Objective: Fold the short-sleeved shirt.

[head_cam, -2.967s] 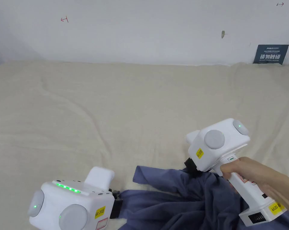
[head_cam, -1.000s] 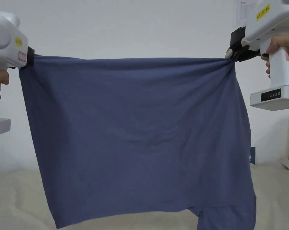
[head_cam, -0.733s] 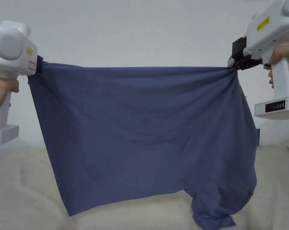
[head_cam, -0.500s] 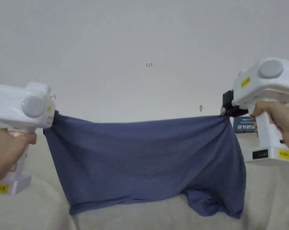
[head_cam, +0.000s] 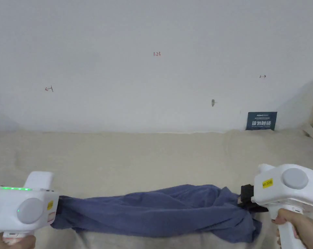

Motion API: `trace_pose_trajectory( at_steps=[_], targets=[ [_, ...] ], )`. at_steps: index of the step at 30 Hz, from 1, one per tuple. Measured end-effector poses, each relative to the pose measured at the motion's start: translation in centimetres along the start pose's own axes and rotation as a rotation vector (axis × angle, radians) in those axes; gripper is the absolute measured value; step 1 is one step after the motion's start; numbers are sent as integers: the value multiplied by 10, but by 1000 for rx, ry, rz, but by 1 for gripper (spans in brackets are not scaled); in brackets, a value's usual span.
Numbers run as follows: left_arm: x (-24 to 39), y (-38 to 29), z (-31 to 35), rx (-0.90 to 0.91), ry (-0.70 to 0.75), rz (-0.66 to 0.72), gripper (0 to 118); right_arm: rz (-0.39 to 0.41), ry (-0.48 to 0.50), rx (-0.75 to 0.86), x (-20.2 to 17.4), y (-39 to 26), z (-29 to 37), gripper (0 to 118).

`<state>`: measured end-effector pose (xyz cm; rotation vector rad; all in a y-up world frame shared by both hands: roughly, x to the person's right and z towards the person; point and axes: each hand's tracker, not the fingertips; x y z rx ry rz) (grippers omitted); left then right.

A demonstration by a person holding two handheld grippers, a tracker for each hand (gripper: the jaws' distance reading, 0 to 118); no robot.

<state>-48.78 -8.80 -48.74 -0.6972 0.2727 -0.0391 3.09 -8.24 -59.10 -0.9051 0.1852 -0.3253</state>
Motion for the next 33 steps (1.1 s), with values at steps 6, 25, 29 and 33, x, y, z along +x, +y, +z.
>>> trace_pose_trajectory(
  at_steps=[6,25,29,33],
  targets=[
    [-19,-89,94,-7,0,64,4,-10,27,72,11,-89,78,1],
    [-34,-278,239,-96,-24,112,4,-92,-46,53,67,-326,187,1],
    [-26,-287,231,-116,-20,61,57,-96,-10,49,71,-324,180,5],
    [-30,-286,229,-101,-74,113,94,-22,-85,43,69,-322,178,77]
  ],
)
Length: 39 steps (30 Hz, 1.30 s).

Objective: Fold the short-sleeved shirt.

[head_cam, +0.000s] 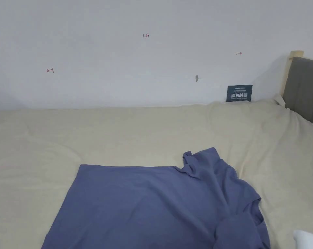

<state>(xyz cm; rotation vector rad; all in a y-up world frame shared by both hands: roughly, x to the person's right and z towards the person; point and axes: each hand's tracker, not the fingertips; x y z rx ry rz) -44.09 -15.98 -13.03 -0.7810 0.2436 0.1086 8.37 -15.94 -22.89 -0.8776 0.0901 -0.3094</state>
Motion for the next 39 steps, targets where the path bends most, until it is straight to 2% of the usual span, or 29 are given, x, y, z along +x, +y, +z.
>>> trace_pose_trajectory(
  at_steps=[5,7,9,11,12,13,15,17,19,21,23,25,27,28,29,30,31,32,34,35,39],
  targets=[
    [11,24,17,57,-1,-25,94,54,5,98,-3,12,22,79],
    [15,38,27,171,-5,33,89,64,19,141,-7,20,34,73],
    [15,54,30,190,-94,73,69,68,43,181,-12,29,41,60],
    [23,68,31,207,-116,71,24,67,50,197,-21,36,47,5],
    [30,74,28,218,-114,48,10,84,51,203,-26,39,48,0],
    [38,82,27,226,-99,16,8,85,38,204,-31,43,46,0],
    [48,92,16,215,-70,-9,2,138,49,206,-37,52,39,0],
    [53,100,1,197,-100,7,0,157,53,185,-44,64,26,0],
    [54,109,-16,178,-147,38,0,187,70,151,-45,88,6,0],
    [54,115,-32,177,-122,34,0,207,91,110,-48,114,-16,0],
    [54,126,-45,151,-95,22,0,194,93,114,-49,144,-38,0],
    [51,138,-58,141,-104,14,0,223,134,96,-52,175,-60,0],
    [51,148,-70,132,-102,11,0,225,120,63,-60,207,-85,0],
    [52,152,-76,126,-96,8,0,246,148,20,-60,224,-102,3],
    [56,154,-77,120,-93,5,0,261,160,-19,-61,236,-115,19],
    [60,156,-81,118,-87,1,0,251,127,-69,-62,250,-134,48],
    [62,159,-86,112,-83,-4,0,274,97,-119,-63,264,-154,85],
    [63,161,-90,104,-84,-9,0,287,61,-147,-61,271,-169,90],
    [65,167,-101,94,-81,-14,0,324,4,-154,-56,283,-195,89],
    [66,170,-106,85,-71,-13,0,297,-23,-181,-53,291,-207,89],
    [68,177,-120,56,-58,-34,0,212,22,-262,-36,307,-239,89]
  ],
)
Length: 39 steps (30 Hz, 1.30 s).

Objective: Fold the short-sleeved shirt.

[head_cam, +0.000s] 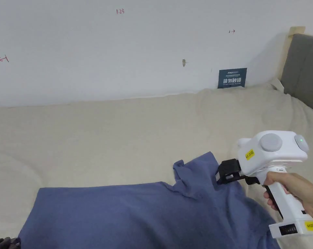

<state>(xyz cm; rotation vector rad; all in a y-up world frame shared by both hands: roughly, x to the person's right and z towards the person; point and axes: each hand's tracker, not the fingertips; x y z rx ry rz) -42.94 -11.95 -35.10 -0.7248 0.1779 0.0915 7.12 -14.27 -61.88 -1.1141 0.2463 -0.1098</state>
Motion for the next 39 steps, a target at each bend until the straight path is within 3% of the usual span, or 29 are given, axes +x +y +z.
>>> trace_pose_trajectory(
  at_steps=[3,6,7,9,15,16,17,18,19,20,25,28,30,32,34,36,39],
  targets=[
    [-4,0,-9,-7,-1,2,0,-4,-55,-24,3,5,-16,83],
    [0,2,-12,-20,-1,-6,0,57,-75,-40,-13,-4,-14,47],
    [1,3,-13,-28,5,-13,0,75,-101,-40,-18,-6,-16,24],
    [0,6,-15,-30,11,-17,0,99,-140,-12,-23,-7,-19,3],
    [-10,35,-32,-57,-15,-9,0,44,-86,-6,-12,3,-14,3],
    [-12,42,-38,-70,-10,-7,7,45,-78,0,-15,4,-6,3],
    [-14,51,-45,-82,-18,-7,29,43,-77,15,-15,4,0,3],
    [-17,59,-54,-85,-38,7,59,47,-68,23,-14,5,6,3],
    [-19,66,-63,-92,-55,23,98,51,-59,34,-13,5,10,3],
    [-20,75,-73,-108,-63,35,110,53,-60,46,-18,2,18,3],
    [-18,113,-124,-179,-64,3,110,65,-35,69,-8,8,24,3],
    [-9,128,-155,-207,-4,-53,110,17,7,74,-2,6,24,3],
    [-17,138,-181,-155,64,-24,110,29,-3,72,-2,4,24,3],
    [-20,143,-202,-231,39,14,110,38,-21,69,-2,3,24,3],
    [-17,140,-216,-263,30,-32,110,39,-21,72,0,3,24,3],
    [-12,134,-232,-308,120,-117,109,18,7,75,5,4,24,3],
    [-16,124,-245,-343,61,-79,97,16,13,79,4,3,23,3]
  ],
)
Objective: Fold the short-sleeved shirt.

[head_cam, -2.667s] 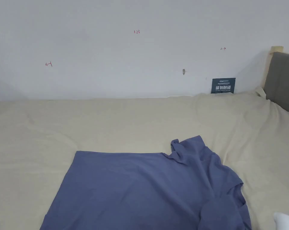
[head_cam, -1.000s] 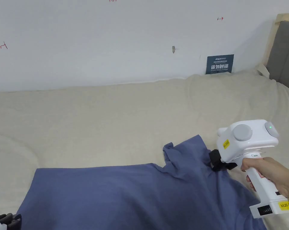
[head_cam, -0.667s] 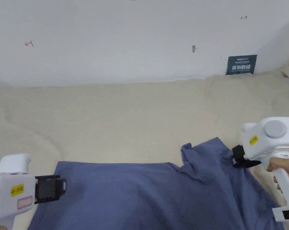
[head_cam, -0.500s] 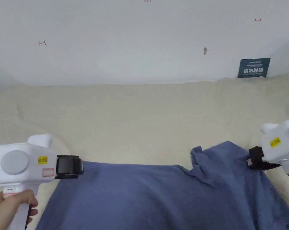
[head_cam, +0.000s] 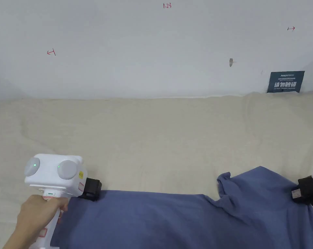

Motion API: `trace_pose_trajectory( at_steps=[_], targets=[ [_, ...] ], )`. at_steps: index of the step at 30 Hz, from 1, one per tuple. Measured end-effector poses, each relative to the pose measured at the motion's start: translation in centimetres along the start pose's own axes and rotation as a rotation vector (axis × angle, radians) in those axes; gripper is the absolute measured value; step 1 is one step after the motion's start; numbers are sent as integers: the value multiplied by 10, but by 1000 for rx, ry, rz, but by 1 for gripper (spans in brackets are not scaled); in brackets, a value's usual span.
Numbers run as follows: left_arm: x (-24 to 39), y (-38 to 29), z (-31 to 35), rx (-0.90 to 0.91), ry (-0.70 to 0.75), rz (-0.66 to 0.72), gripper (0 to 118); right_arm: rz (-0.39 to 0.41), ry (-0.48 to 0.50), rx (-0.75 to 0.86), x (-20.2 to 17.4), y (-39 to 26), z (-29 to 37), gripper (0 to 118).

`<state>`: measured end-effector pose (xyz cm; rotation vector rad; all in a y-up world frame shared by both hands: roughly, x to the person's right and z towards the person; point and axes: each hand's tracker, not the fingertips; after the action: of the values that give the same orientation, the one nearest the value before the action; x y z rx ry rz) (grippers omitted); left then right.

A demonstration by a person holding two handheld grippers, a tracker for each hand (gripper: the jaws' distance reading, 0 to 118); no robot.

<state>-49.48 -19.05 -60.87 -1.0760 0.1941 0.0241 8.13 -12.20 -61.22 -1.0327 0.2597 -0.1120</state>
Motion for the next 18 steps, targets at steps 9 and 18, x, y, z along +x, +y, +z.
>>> trace_pose_trajectory(
  at_steps=[9,18],
  targets=[
    [17,-3,21,45,-50,19,3,-19,37,13,-9,2,4,3],
    [-1,-3,87,117,-89,19,3,-50,59,89,-5,14,57,3]
  ],
)
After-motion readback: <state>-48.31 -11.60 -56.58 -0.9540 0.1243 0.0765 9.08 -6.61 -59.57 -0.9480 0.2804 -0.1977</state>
